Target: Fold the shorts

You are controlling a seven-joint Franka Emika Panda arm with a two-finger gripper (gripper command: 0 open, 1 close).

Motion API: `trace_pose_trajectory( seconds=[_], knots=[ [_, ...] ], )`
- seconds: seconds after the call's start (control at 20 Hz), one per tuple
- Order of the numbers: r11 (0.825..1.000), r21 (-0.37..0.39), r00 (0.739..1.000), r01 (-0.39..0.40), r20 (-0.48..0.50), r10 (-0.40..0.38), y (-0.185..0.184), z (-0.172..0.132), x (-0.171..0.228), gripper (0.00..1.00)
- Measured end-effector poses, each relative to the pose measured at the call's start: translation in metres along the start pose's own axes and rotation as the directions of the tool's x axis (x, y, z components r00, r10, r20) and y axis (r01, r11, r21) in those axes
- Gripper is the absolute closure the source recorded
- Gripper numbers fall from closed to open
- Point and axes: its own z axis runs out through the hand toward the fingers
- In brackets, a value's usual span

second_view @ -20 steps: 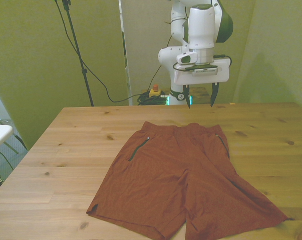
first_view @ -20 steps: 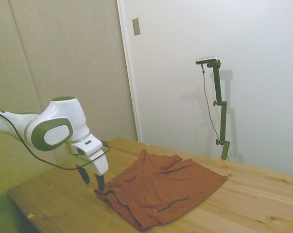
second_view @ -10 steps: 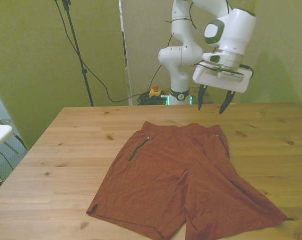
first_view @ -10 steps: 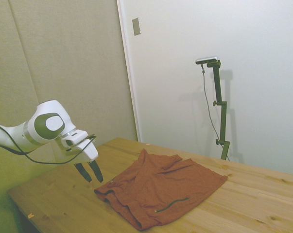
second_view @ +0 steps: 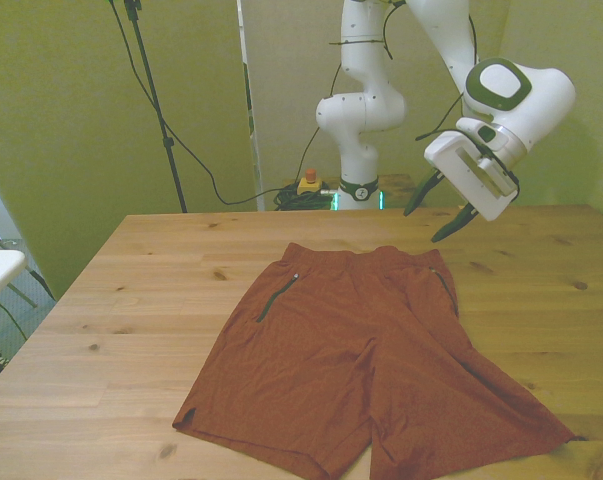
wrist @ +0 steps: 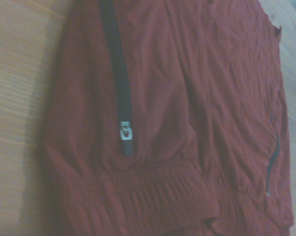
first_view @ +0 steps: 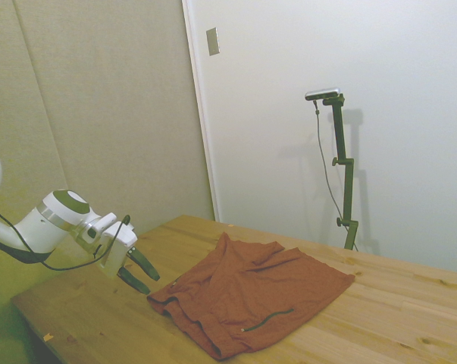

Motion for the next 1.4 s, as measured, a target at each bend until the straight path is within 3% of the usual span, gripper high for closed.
trace_pose_trajectory(
  seconds=[0.4, 0.85, 1.2, 1.25, 1.4],
  knots=[
    [1.000, 0.021, 1.000, 0.010, 0.015, -0.011, -0.029, -0.008, 0.004, 0.00],
    [0.998, -0.059, 0.999, 0.006, 0.041, -0.003, -0.038, 0.031, 0.014, 0.00],
    [0.998, -0.055, 0.999, 0.009, 0.043, -0.006, -0.043, 0.031, 0.014, 0.00],
    [0.998, -0.058, 0.999, 0.009, 0.044, -0.006, -0.043, 0.032, 0.014, 1.00],
    [0.998, -0.067, 0.999, 0.001, 0.048, 0.002, -0.041, 0.038, 0.018, 1.00]
  ],
)
